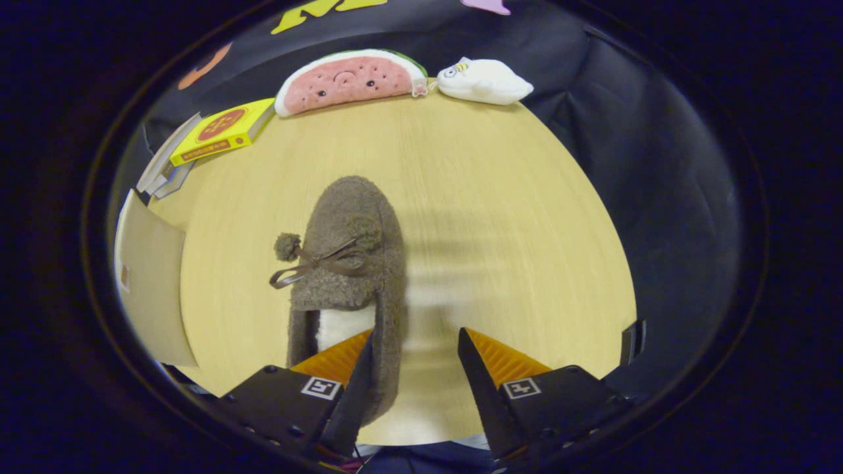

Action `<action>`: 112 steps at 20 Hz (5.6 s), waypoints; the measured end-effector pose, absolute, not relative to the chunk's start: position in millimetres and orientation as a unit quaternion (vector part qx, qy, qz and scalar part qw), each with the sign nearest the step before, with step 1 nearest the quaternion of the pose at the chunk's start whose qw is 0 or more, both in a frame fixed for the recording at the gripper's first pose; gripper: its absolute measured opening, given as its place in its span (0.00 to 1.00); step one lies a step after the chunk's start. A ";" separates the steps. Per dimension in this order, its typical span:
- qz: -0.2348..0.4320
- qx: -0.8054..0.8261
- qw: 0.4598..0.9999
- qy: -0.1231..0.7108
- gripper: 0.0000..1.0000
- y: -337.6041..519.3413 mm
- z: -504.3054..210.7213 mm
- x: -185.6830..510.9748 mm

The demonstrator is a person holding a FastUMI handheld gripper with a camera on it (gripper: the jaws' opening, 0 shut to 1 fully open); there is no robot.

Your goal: Open the storage box then place both shoes into the box .Put the left shoe in first, then the right shoe, with the right side of both shoes facing outward in a uniform manner.

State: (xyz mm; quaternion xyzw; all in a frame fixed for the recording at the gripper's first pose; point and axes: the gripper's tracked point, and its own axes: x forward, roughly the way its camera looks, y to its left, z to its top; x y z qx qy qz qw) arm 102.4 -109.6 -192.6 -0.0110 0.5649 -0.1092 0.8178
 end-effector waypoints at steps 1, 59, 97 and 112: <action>-0.098 -0.011 0.820 0.565 0.67 -105.4 -192.0 103.5; 0.068 0.151 0.917 0.362 0.03 294.9 -74.3 103.6; 0.013 -0.013 1.000 -0.012 0.96 102.4 52.1 -10.0; -0.036 -0.007 0.999 0.004 0.96 16.3 15.3 -15.8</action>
